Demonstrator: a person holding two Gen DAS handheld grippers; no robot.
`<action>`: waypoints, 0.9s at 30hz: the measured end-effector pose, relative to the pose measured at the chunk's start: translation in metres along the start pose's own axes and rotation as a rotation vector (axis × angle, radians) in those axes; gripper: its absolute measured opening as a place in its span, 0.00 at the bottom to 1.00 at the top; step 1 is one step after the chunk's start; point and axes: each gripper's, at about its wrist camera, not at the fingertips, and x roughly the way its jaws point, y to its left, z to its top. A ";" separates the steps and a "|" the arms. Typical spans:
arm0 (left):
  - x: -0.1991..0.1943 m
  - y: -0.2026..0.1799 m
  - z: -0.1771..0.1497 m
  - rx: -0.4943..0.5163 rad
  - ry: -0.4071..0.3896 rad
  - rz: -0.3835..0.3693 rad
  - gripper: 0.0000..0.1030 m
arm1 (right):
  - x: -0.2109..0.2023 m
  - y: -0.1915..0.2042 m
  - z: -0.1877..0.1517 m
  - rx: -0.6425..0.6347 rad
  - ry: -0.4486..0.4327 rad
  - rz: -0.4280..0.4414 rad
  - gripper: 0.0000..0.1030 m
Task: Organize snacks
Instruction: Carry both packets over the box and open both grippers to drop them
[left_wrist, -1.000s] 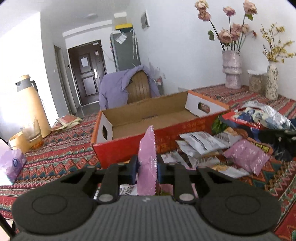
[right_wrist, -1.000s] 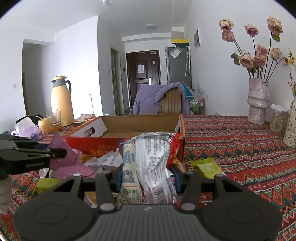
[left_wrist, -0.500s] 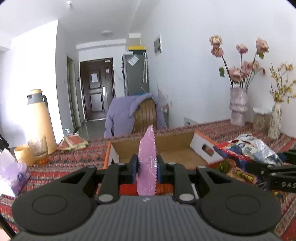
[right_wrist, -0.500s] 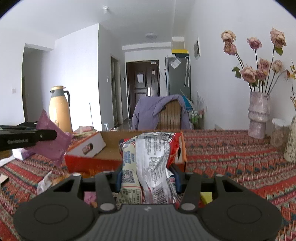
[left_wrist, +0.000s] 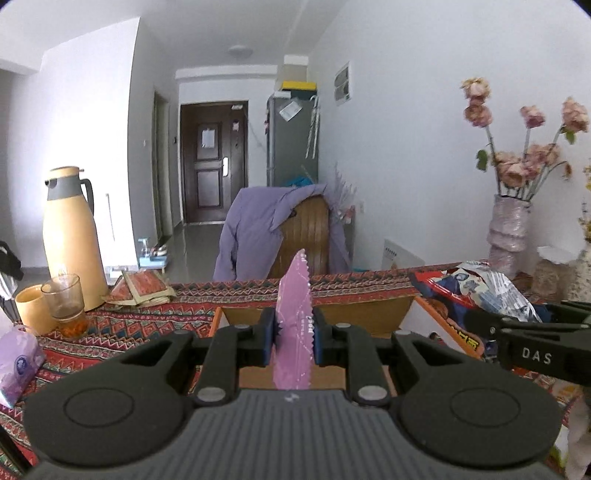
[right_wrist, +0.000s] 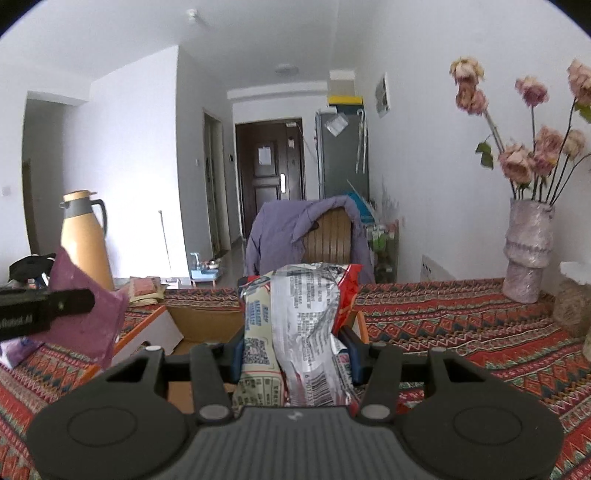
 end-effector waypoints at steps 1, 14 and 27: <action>0.007 0.000 0.001 -0.002 0.010 0.004 0.19 | 0.009 0.000 0.002 0.004 0.014 -0.004 0.48; 0.102 0.002 -0.024 -0.006 0.199 0.111 0.20 | 0.119 0.008 -0.021 -0.012 0.263 -0.064 0.48; 0.089 0.019 -0.033 -0.026 0.163 0.098 0.82 | 0.105 0.017 -0.032 -0.070 0.259 -0.024 0.89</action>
